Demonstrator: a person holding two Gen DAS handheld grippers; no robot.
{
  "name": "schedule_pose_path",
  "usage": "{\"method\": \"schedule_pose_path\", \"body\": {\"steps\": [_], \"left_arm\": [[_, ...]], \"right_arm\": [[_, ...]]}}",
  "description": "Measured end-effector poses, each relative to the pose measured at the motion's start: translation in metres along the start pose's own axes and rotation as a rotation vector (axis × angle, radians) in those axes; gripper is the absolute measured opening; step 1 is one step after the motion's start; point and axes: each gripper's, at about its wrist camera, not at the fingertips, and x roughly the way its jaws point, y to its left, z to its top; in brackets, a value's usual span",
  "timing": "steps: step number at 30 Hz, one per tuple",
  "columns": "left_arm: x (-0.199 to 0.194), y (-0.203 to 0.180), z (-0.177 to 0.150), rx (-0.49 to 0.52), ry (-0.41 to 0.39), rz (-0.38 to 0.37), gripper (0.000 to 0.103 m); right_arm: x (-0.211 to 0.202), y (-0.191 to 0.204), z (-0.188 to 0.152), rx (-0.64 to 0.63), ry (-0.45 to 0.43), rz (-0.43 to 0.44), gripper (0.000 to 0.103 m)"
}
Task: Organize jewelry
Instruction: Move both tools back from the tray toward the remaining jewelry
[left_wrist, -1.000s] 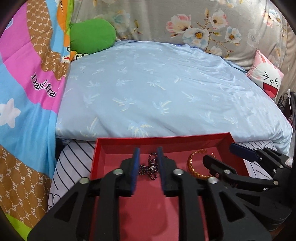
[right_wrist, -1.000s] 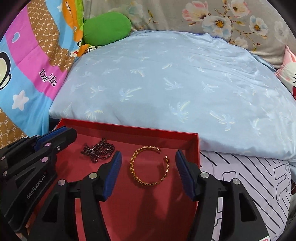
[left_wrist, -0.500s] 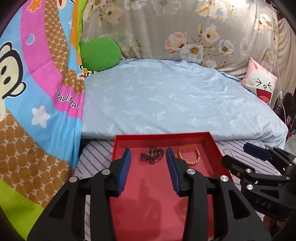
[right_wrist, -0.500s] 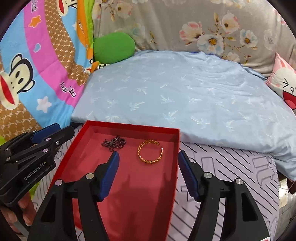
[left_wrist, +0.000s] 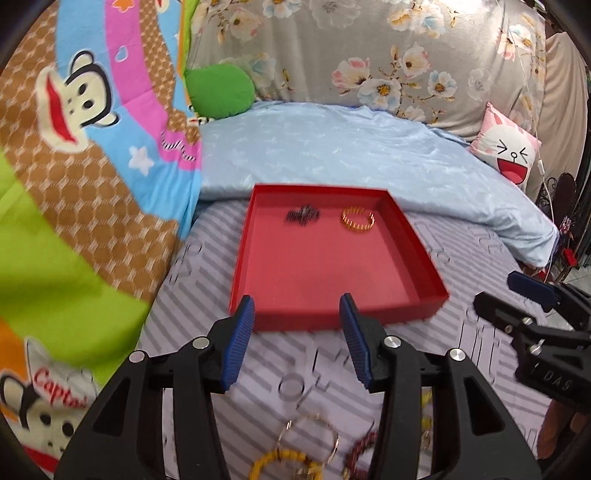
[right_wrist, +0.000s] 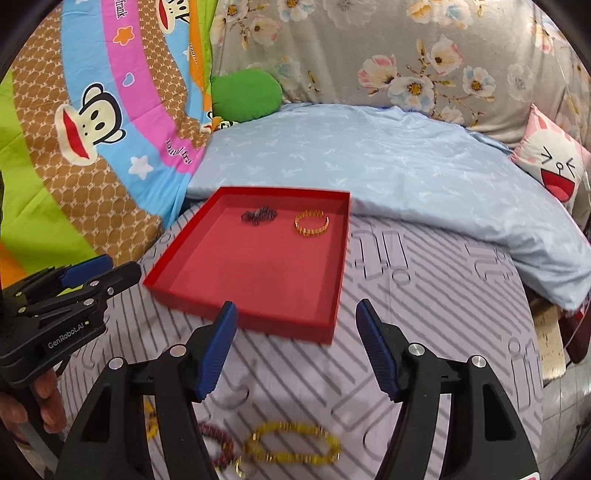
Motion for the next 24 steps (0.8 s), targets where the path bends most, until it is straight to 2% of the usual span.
{"method": "schedule_pose_path", "body": {"steps": [6,14,19,24], "left_arm": [[-0.020,0.007,-0.057,-0.020,0.051,0.033,0.046],[-0.034,0.004,-0.108,-0.034,0.093,0.024,0.048],[-0.036,0.003,-0.129,-0.051,0.122,0.012,0.051],[-0.039,-0.001,-0.134,-0.051,0.118,0.002,0.052]], "right_arm": [[-0.017,-0.008,-0.046,0.046,0.039,-0.031,0.064],[-0.022,-0.002,-0.099,0.037,0.108,-0.058,0.064],[-0.020,0.008,-0.124,0.019,0.145,-0.052,0.064],[-0.016,0.014,-0.135,0.018,0.171,-0.039,0.064]]}}
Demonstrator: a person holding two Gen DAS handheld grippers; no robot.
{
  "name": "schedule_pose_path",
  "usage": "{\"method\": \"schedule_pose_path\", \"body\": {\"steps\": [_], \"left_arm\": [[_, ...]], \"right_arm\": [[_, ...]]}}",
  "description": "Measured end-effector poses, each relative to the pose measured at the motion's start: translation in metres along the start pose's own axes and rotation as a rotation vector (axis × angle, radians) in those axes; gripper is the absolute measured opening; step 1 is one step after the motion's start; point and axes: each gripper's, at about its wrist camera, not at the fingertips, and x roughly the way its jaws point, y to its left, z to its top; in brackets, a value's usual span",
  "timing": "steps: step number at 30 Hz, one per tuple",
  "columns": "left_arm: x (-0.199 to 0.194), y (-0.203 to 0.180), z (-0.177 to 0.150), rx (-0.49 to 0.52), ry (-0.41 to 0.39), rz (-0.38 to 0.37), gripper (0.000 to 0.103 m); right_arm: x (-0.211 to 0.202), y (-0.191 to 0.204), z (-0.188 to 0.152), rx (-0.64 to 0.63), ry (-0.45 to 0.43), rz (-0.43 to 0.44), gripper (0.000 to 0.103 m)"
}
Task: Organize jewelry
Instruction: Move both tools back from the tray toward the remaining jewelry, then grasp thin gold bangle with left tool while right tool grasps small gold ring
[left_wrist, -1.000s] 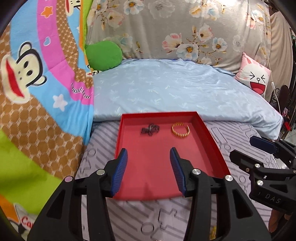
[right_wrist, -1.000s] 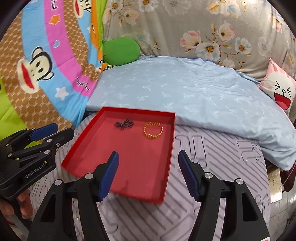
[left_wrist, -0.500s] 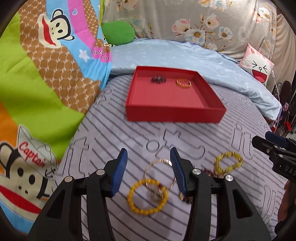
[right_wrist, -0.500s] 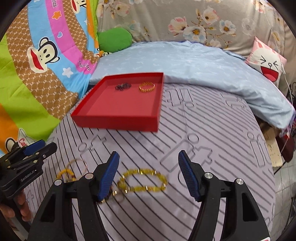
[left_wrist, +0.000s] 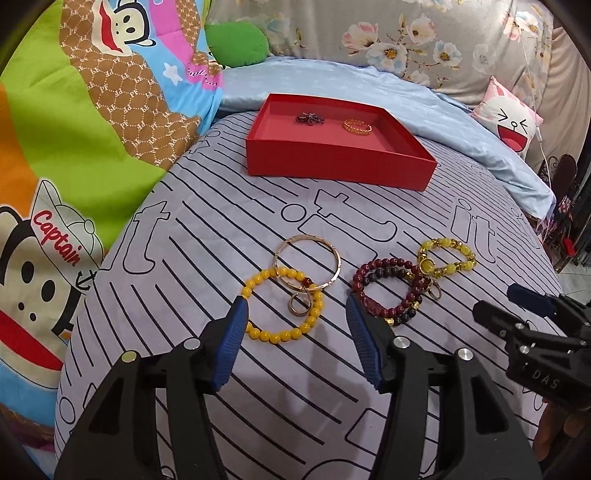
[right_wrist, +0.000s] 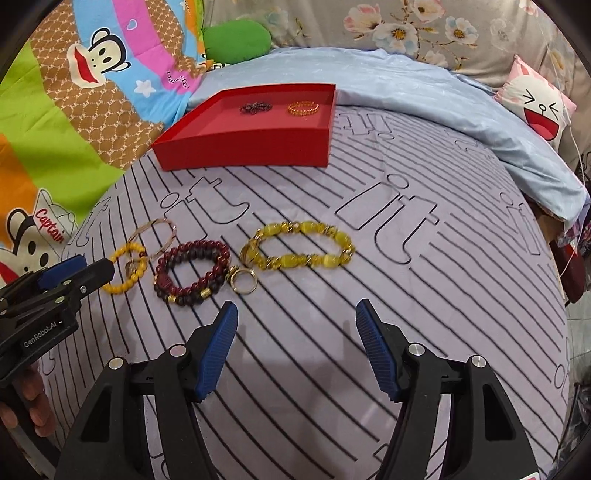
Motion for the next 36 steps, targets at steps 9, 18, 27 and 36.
{"method": "schedule_pose_path", "body": {"steps": [9,18,27,36], "left_arm": [[0.006,0.002,0.007,-0.022,0.002,0.001,0.059],[0.030,0.012,0.032,-0.031,-0.006,0.038,0.059],[0.049,-0.002,0.037,0.013,0.032,0.011,0.059],[0.066,-0.006,0.036,0.021,0.065,0.037,0.072]], "right_arm": [[0.006,-0.001,0.001,0.017,0.009,0.001,0.064],[0.011,-0.007,0.009,0.032,0.010,0.000,0.064],[0.020,-0.021,0.020,0.062,0.014,-0.007,0.064],[0.030,-0.023,0.026,0.069,0.025,0.003,0.064]]}}
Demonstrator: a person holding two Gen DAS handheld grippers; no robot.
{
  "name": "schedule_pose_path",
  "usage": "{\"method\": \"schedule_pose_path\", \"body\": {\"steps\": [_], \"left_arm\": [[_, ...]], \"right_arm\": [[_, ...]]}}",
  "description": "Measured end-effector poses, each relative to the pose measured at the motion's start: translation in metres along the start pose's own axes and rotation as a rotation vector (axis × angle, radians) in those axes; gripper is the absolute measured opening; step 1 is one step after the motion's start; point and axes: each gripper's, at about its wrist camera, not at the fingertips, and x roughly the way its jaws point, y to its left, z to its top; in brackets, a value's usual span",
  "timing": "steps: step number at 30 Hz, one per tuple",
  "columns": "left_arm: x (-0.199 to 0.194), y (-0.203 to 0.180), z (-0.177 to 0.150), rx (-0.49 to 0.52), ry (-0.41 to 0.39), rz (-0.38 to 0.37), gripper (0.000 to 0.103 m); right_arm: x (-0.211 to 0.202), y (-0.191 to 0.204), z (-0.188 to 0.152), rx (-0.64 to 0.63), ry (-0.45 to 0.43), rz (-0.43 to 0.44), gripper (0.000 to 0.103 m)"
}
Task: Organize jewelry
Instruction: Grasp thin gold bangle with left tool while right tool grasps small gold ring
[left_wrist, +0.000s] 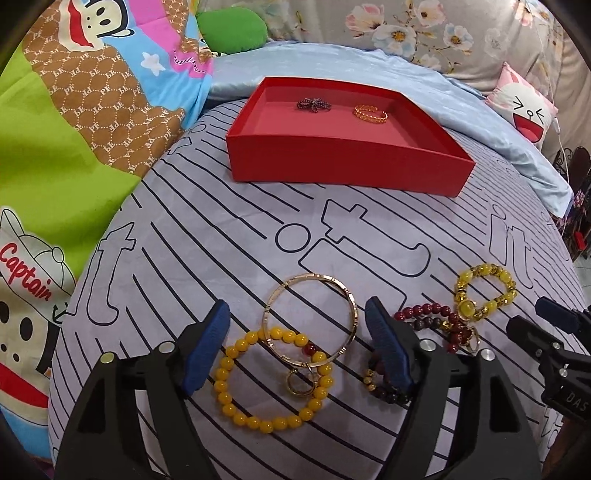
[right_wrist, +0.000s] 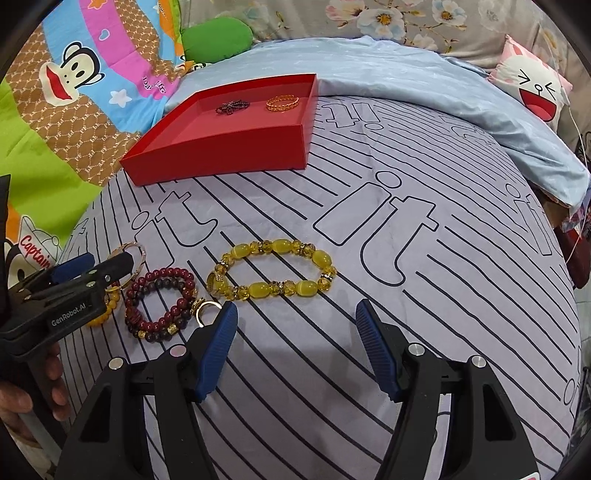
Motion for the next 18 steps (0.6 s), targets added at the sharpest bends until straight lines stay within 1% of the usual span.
{"method": "schedule_pose_path", "body": {"steps": [4,7,9,11,12,18], "left_arm": [[0.009,-0.001,-0.003,0.010,0.027,0.008,0.073],[0.009,-0.004,-0.004,0.027,0.019,0.013,0.071],[0.008,-0.006,-0.004,0.034,0.015,0.009,0.067],[0.007,-0.008,-0.004,0.043,0.012,-0.003,0.056],[0.006,-0.008,-0.003,0.045,0.011,-0.013,0.053],[0.002,-0.006,0.000,0.015,0.009,-0.047,0.053]], "right_arm": [[0.003,-0.001,0.002,0.004,0.001,0.001,0.064],[0.006,-0.003,0.004,0.009,0.003,-0.002,0.064],[0.007,-0.004,0.005,0.012,0.005,-0.004,0.064],[0.008,-0.006,0.005,0.015,0.006,-0.005,0.064],[0.009,-0.006,0.006,0.017,0.006,-0.006,0.064],[0.011,-0.009,0.012,0.020,-0.005,-0.018,0.064]]}}
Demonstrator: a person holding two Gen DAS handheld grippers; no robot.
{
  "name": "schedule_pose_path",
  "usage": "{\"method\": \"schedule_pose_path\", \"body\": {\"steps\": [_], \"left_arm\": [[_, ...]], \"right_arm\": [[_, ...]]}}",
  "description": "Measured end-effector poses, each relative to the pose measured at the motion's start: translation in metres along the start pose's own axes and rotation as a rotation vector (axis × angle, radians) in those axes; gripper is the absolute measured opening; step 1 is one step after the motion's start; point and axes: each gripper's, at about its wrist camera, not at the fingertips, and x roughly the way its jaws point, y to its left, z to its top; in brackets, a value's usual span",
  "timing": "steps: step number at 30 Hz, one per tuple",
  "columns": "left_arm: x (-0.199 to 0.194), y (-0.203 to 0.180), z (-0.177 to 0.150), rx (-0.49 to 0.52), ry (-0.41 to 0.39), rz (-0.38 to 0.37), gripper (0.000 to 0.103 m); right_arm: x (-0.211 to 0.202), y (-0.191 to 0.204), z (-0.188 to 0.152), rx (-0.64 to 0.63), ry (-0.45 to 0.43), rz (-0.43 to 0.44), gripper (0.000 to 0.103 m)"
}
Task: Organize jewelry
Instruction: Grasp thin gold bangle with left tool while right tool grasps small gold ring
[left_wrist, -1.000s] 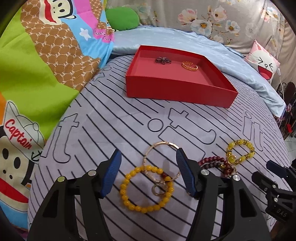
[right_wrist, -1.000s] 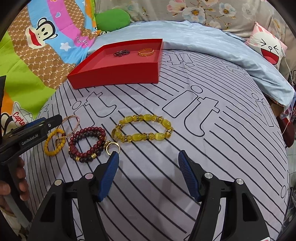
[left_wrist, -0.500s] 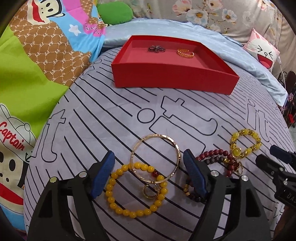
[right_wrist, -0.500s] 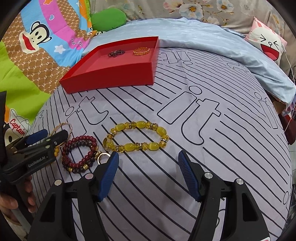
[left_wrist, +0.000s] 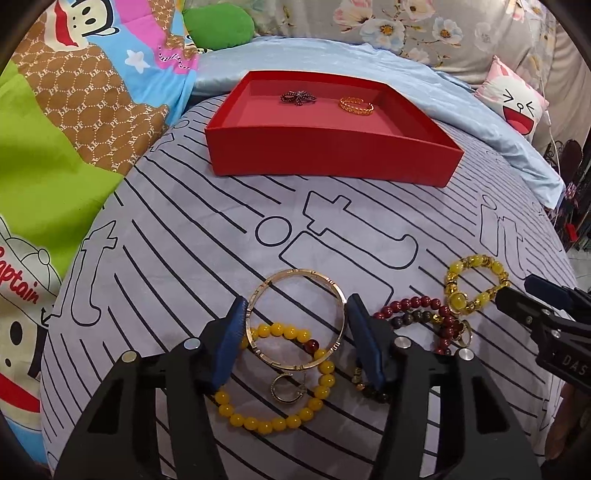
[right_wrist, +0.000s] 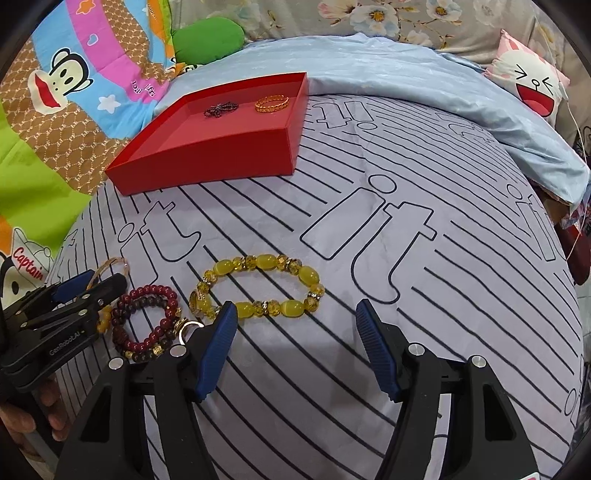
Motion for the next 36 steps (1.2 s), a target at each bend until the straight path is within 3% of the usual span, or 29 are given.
{"method": "schedule_pose_path", "body": {"steps": [9,17,31,36], "left_arm": [[-0.005,0.002,0.007,-0.013,-0.016,-0.008,0.053],[-0.007,0.005,0.008,-0.023,-0.019,-0.004,0.053],[-0.013,0.007,-0.002,-0.031,-0.011,-0.004,0.053],[-0.015,0.007,-0.003,-0.033,-0.012,-0.007,0.053]], "right_arm": [[0.015,-0.003,0.013,-0.006,0.002,-0.025,0.059],[0.004,0.011,0.009,-0.030,-0.010,0.026,0.057],[-0.001,0.040,-0.020,-0.096,0.052,0.110,0.036],[0.000,0.050,-0.022,-0.123,0.052,0.130,0.034]]}}
